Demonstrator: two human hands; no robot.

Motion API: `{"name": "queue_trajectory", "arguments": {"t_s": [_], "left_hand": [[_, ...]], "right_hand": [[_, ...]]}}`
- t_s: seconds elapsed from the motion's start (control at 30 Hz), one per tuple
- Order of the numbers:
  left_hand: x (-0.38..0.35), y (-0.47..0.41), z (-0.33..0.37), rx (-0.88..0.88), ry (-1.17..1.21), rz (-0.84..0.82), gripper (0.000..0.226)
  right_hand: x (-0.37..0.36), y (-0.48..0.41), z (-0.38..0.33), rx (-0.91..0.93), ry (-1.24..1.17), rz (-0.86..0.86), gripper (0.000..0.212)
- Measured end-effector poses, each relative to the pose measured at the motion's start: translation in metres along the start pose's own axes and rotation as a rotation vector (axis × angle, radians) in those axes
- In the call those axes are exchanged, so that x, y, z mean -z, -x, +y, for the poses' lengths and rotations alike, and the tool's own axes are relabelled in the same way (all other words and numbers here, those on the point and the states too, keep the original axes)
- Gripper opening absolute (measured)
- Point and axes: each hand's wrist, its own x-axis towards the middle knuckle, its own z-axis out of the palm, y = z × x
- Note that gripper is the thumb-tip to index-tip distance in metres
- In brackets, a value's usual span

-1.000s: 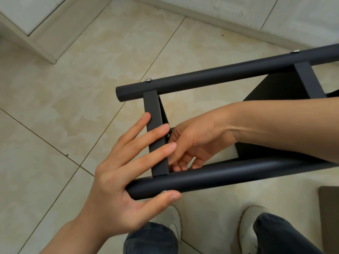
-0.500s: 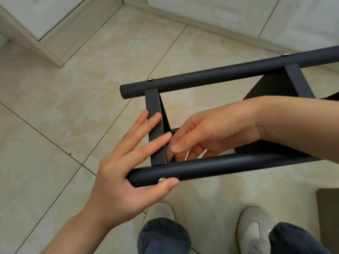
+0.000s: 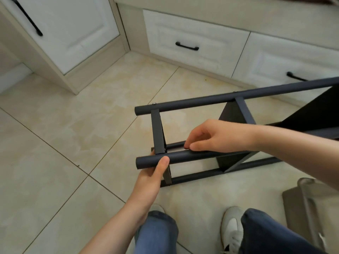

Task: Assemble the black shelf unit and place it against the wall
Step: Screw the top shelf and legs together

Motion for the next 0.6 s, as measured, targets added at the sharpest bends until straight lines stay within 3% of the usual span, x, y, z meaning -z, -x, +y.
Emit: {"name": "queue_trajectory", "arguments": {"t_s": [0.07, 0.2, 0.3, 0.6], "left_hand": [[0.002, 0.004, 0.005, 0.024, -0.12, -0.039, 0.065], [0.004, 0.006, 0.013, 0.069, -0.234, -0.1, 0.104], [0.004, 0.006, 0.019, 0.05, -0.197, -0.121, 0.094], [0.006, 0.001, 0.046, -0.07, -0.137, -0.073, 0.094]], "right_hand": [[0.001, 0.013, 0.004, -0.019, 0.124, 0.011, 0.021], [0.004, 0.031, 0.012, -0.06, 0.309, 0.037, 0.03], [0.004, 0.038, 0.013, -0.083, 0.395, 0.05, 0.032], [0.011, 0.047, 0.003, -0.038, 0.609, 0.228, 0.037]]}}
